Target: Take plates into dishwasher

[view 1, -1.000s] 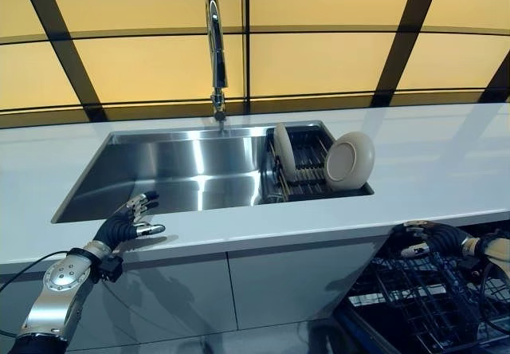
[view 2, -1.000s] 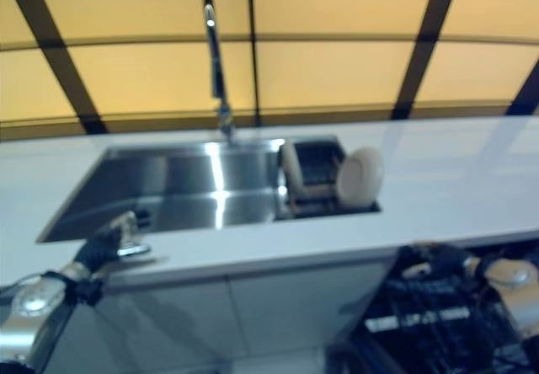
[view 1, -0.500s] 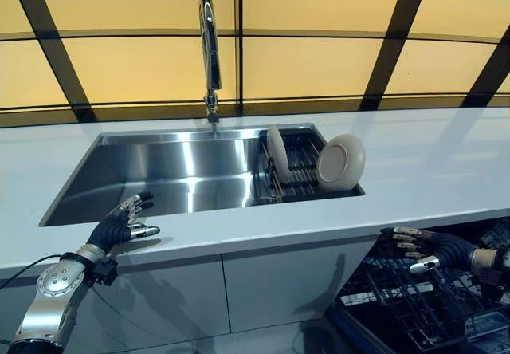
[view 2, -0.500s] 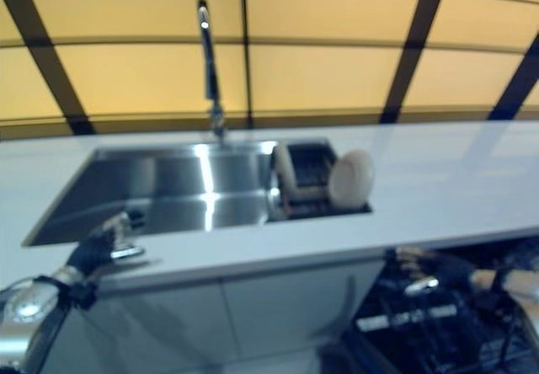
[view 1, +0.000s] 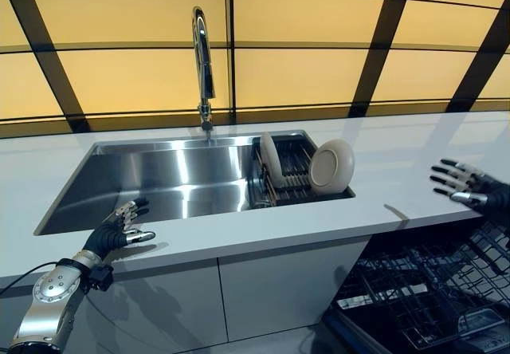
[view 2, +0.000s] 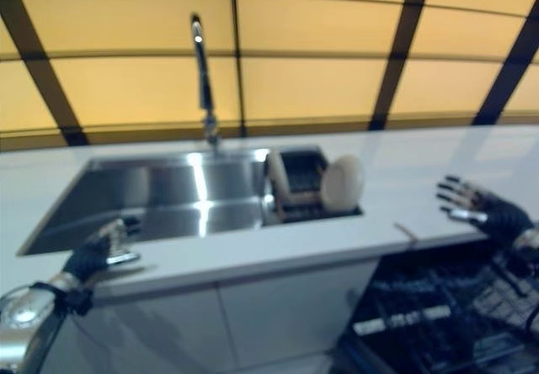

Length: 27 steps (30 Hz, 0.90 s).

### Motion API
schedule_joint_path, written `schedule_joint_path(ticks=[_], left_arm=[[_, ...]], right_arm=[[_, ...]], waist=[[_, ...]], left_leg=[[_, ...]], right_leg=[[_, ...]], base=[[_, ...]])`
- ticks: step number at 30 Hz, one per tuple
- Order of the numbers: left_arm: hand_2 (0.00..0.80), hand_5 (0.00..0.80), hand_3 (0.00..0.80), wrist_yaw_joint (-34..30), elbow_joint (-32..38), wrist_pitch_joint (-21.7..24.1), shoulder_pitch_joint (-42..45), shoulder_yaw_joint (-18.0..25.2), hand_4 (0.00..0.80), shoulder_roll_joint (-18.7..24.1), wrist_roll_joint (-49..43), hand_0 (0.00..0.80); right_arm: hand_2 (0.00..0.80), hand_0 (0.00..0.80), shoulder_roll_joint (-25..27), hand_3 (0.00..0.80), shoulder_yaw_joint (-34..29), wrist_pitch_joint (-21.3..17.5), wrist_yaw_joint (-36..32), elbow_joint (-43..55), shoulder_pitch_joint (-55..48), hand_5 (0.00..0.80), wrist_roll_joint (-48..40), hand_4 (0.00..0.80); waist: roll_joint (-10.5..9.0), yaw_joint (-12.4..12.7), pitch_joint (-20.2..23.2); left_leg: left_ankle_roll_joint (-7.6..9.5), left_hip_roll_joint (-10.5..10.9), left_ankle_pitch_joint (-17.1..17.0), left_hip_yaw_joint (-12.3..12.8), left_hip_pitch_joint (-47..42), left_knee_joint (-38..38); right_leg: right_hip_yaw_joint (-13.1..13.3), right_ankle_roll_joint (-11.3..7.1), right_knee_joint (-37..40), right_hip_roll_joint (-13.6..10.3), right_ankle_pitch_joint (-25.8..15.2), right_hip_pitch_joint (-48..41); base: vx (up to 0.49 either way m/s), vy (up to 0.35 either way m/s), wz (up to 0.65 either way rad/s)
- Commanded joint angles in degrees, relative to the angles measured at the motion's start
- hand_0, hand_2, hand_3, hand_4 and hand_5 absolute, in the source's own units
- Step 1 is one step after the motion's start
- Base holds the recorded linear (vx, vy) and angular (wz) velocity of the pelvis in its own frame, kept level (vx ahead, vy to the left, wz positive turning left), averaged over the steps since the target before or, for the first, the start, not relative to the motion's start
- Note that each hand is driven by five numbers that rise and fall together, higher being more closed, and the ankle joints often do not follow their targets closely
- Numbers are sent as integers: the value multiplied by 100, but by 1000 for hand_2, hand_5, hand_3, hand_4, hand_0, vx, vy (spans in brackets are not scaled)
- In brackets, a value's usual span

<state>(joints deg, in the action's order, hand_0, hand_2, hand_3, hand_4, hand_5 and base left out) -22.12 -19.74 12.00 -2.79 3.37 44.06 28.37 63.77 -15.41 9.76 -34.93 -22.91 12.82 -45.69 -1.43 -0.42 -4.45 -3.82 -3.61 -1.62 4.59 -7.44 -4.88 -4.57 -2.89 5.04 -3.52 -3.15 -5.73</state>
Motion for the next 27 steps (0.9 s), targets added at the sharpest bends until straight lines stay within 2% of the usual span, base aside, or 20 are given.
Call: schedule_joint_path(ticks=[1,7,10,14,20,27], left_arm=[[0,0,0,-29,-261,172,-266,-352,0,384,218,0],[0,0,0,24,27,296,-387,-507,0,353,326,0],[0,0,0,71,176,308,-463,-600,0,302,200,0],[0,0,0,23,452,247,-573,-742,0,331,230,0],[0,0,0,8,698,157,-780,-976,0,325,322,0],[0,0,0,-41,997,54,-881,-1067,0,337,473,0]], right_arm=[[0,0,402,0,220,-346,517,-376,854,0,-36,0],[0,0,362,0,900,-395,1218,-462,1514,0,596,0],[0,0,190,0,1299,-274,1347,-437,1818,0,978,0],[0,0,-178,0,1885,-136,1851,-550,2185,0,1551,0],[0,0,-617,0,2424,258,2232,-827,2664,0,1724,0],[0,0,-977,0,2684,413,2477,-1086,2788,0,1666,0]], waist=[[-280,155,216],[-276,280,207],[-263,352,184],[-222,490,144],[-158,623,129],[-116,723,157]], left_leg=[[99,87,-47,-206,217,-12],[101,102,-84,-295,238,-12],[100,116,-100,-359,247,-12],[96,124,-133,-440,264,-12],[70,126,-173,-511,301,-12],[53,120,-141,-552,281,-12]], right_leg=[[-155,-344,-186,-306,-80,-53],[-220,-331,-168,-321,-93,-73],[-271,-322,-136,-331,-115,-98],[-357,-317,-71,-359,-149,-146],[-460,-316,-8,-382,-188,-157],[-534,-311,-12,-385,-137,-197]], base=[[0,0,0],[6,-4,0],[41,-23,6],[40,-31,9],[35,-23,12],[33,-18,14]])
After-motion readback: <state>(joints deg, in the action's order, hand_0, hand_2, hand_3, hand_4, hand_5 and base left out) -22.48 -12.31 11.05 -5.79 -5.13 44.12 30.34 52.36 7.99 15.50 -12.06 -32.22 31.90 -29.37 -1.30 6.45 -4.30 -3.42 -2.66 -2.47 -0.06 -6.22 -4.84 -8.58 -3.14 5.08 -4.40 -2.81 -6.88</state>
